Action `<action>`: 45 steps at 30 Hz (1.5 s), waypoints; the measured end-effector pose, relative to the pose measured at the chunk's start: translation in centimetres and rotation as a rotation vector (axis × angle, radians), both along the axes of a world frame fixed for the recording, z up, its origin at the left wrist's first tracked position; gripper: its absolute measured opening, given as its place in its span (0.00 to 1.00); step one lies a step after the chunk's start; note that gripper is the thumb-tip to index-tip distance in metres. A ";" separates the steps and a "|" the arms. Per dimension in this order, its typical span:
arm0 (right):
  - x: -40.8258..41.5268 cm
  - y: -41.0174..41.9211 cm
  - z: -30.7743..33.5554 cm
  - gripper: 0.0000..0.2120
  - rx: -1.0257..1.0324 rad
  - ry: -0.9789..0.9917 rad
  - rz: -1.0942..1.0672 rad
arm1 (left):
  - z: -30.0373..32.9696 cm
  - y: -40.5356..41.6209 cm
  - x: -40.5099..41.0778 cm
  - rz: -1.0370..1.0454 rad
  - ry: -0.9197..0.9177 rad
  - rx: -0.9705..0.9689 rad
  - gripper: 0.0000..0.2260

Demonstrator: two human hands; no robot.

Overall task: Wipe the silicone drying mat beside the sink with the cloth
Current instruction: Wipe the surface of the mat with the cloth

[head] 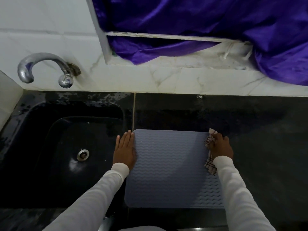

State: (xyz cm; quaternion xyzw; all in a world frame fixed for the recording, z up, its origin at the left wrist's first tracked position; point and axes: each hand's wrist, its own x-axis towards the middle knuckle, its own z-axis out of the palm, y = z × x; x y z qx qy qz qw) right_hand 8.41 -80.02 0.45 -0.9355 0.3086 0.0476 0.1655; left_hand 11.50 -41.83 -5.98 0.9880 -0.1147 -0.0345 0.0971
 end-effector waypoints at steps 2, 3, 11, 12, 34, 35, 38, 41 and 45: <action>0.5 1.0 1.5 0.14 0.071 -0.063 0.046 | 0.0 0.0 0.0 -0.004 0.014 -0.003 0.30; 0.8 2.0 2.1 0.14 0.104 -0.115 0.097 | 0.0 0.0 0.0 -0.006 0.018 -0.004 0.30; 2.4 22.0 3.5 0.13 0.319 -0.096 0.496 | -0.3 0.1 0.3 -0.005 0.019 -0.035 0.29; 2.3 24.2 2.5 0.15 0.276 -0.069 0.510 | -0.3 0.0 0.4 -0.010 0.003 -0.047 0.28; -0.9 17.1 -1.7 0.26 -0.067 0.105 0.345 | -0.1 0.0 0.1 -0.003 -0.025 -0.027 0.26; -1.1 16.0 -1.9 0.27 -0.085 0.119 0.334 | -0.1 0.0 0.1 -0.006 -0.023 -0.021 0.26; -1.5 11.9 -1.8 0.25 -0.059 0.088 0.246 | -0.2 0.0 0.1 -0.013 -0.019 -0.005 0.27; -2.5 6.4 -1.3 0.19 -0.053 0.051 0.101 | -0.2 -0.1 0.1 -0.016 -0.021 -0.002 0.27; -3.6 0.5 -1.1 0.23 -0.129 0.143 0.040 | 0.0 -0.1 0.1 -0.004 -0.016 -0.010 0.27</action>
